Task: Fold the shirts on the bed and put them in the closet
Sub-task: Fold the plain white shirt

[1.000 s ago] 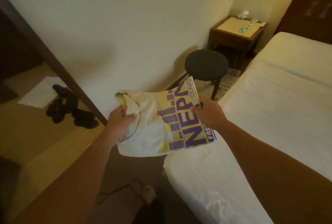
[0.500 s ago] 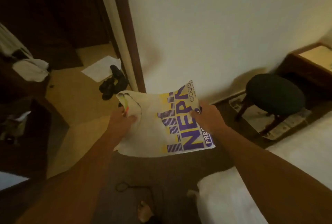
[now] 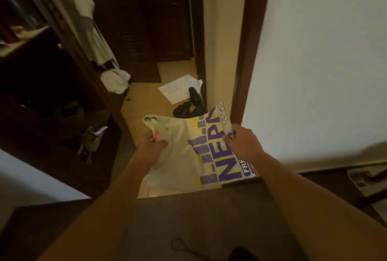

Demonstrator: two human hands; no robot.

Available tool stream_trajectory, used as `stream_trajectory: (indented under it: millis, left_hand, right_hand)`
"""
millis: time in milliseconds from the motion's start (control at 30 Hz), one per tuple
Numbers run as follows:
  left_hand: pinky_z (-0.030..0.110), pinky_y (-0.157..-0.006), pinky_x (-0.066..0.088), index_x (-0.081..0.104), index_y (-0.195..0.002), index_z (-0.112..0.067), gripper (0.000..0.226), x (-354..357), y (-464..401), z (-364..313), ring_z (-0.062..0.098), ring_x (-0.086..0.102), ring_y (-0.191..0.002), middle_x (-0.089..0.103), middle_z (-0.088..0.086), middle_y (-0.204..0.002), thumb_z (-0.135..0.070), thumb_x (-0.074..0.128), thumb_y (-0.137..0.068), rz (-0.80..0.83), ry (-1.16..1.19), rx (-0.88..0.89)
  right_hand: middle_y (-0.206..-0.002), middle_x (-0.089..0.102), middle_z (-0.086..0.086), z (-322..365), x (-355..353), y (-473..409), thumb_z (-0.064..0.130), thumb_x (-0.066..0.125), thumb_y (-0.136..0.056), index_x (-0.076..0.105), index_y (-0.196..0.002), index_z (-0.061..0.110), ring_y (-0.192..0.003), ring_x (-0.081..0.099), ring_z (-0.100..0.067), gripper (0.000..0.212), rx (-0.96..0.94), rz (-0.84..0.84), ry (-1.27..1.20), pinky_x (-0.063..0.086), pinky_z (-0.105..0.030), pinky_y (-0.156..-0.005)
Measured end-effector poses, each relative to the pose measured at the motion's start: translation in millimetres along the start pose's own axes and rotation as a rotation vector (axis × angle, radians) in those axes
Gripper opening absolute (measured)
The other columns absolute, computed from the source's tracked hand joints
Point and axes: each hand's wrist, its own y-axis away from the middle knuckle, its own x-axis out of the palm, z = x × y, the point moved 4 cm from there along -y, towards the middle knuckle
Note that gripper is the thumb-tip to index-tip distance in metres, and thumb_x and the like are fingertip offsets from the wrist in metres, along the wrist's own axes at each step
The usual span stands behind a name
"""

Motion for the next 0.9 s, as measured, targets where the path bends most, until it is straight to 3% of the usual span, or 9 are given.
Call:
stream_trajectory:
  millis: [67,200,367,467,600,800,900]
  left_hand:
    - [0.033,-0.084,0.041,0.064,-0.128,-0.011,0.037,-8.7,-21.7,-1.2,0.027,0.059,-0.103,0.062,-0.007,-0.094,-0.007,0.069,-0.092,-0.037,0.007,-0.012]
    - [0.033,-0.085,0.040,0.062,-0.132,-0.010,0.043,-17.8,-68.9,-9.5,0.021,0.056,-0.094,0.063,0.002,-0.104,-0.008,0.071,-0.090,-0.118,0.018,-0.042]
    - [0.036,-0.085,0.042,0.065,-0.121,-0.015,0.028,-26.2,-113.5,-26.0,0.021,0.056,-0.094,0.061,-0.003,-0.096,-0.009,0.068,-0.093,-0.209,0.067,-0.076]
    - [0.029,-0.077,0.042,0.063,-0.114,-0.020,0.025,-30.4,-135.0,-33.2,0.008,0.054,-0.083,0.059,-0.009,-0.091,-0.007,0.068,-0.092,-0.255,0.106,-0.061]
    - [0.019,-0.063,0.040,0.063,-0.103,-0.019,0.020,-33.8,-162.9,-40.3,0.008,0.054,-0.080,0.060,-0.007,-0.088,-0.004,0.068,-0.091,-0.303,0.121,-0.055]
    - [0.024,-0.066,0.042,0.059,-0.082,-0.027,0.027,-44.8,-227.2,-45.2,0.007,0.052,-0.079,0.058,-0.005,-0.086,-0.003,0.066,-0.093,-0.341,0.160,-0.082]
    - [0.027,-0.071,0.043,0.063,-0.091,-0.021,0.017,-55.5,-269.3,-47.8,0.009,0.054,-0.081,0.060,-0.003,-0.088,-0.004,0.066,-0.093,-0.329,0.173,-0.090]
  right_hand:
    - [-0.113,0.069,0.003,15.2,8.0,-30.6,0.046,0.065,-0.095,0.052,-0.121,0.021,-0.088,0.072,-0.016,0.039,-0.023,0.047,0.008,0.062,-0.033,-0.074]
    - [-0.109,0.070,0.005,40.9,20.6,-98.8,0.046,0.061,-0.096,0.052,-0.121,0.022,-0.084,0.070,-0.012,0.036,-0.125,0.100,0.020,0.059,-0.028,-0.069]
    - [-0.105,0.070,0.003,72.7,22.8,-173.0,0.039,0.061,-0.097,0.059,-0.119,0.019,-0.079,0.066,-0.008,0.029,-0.211,0.148,0.028,0.049,-0.024,-0.062]
    - [-0.102,0.068,0.003,92.6,27.2,-209.2,0.037,0.062,-0.098,0.060,-0.118,0.018,-0.073,0.059,-0.002,0.028,-0.254,0.180,0.051,0.044,-0.021,-0.057]
    - [-0.109,0.071,0.003,111.9,43.4,-248.2,0.044,0.061,-0.096,0.058,-0.123,0.022,-0.084,0.069,-0.012,0.035,-0.292,0.245,0.092,0.058,-0.030,-0.070]
    - [-0.111,0.071,0.002,138.6,68.4,-307.5,0.046,0.062,-0.096,0.056,-0.124,0.021,-0.086,0.071,-0.013,0.039,-0.288,0.280,0.102,0.062,-0.036,-0.074]
    - [-0.114,0.071,0.001,159.8,78.6,-339.9,0.045,0.060,-0.098,0.057,-0.127,0.020,-0.091,0.071,-0.016,0.038,-0.284,0.263,0.095,0.062,-0.037,-0.077]
